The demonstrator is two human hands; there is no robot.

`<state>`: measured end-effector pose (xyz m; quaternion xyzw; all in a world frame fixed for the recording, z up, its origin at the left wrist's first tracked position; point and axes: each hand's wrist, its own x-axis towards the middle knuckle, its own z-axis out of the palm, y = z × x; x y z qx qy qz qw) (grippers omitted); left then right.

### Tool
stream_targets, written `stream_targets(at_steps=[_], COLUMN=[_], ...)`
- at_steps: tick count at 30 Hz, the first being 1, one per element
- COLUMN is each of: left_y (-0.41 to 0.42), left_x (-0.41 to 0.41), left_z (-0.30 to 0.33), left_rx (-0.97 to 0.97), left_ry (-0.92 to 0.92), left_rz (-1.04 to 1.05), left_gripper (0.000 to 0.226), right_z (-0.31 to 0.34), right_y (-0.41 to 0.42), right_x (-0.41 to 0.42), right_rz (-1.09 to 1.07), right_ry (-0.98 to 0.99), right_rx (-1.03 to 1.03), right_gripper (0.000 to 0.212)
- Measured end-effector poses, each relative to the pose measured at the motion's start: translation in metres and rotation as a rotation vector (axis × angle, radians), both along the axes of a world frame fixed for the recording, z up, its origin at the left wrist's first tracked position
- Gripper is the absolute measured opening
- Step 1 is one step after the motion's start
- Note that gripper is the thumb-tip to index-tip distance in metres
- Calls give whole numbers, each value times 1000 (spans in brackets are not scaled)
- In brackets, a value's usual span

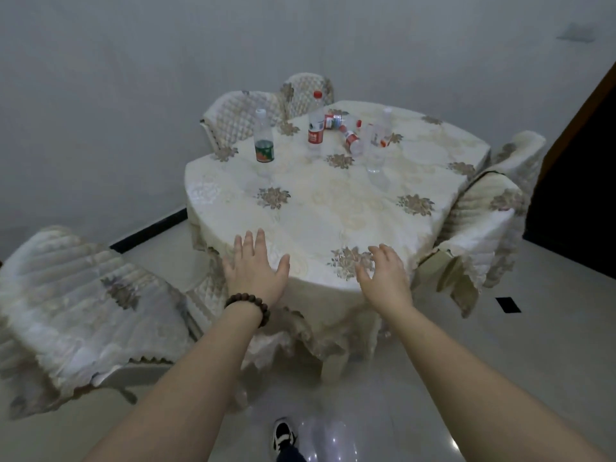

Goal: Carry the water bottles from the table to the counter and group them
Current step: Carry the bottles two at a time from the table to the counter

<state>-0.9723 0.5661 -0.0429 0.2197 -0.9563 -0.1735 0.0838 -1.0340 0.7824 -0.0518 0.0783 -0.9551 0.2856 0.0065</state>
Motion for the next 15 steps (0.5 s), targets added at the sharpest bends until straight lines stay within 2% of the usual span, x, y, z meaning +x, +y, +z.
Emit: stream_targets(at_steps=[8, 15], left_y=[-53, -47], left_x=[-148, -248], left_z=[12, 7], left_rx=[2, 17], left_ry=[-1, -18], left_rz=[-5, -71], left_gripper=[71, 71], right_z=[14, 2], right_y=[-58, -44], right_x=[-149, -230], right_rz=[5, -66], right_ry=[-2, -67], right_rx=[-32, -15], right_gripper=[52, 51])
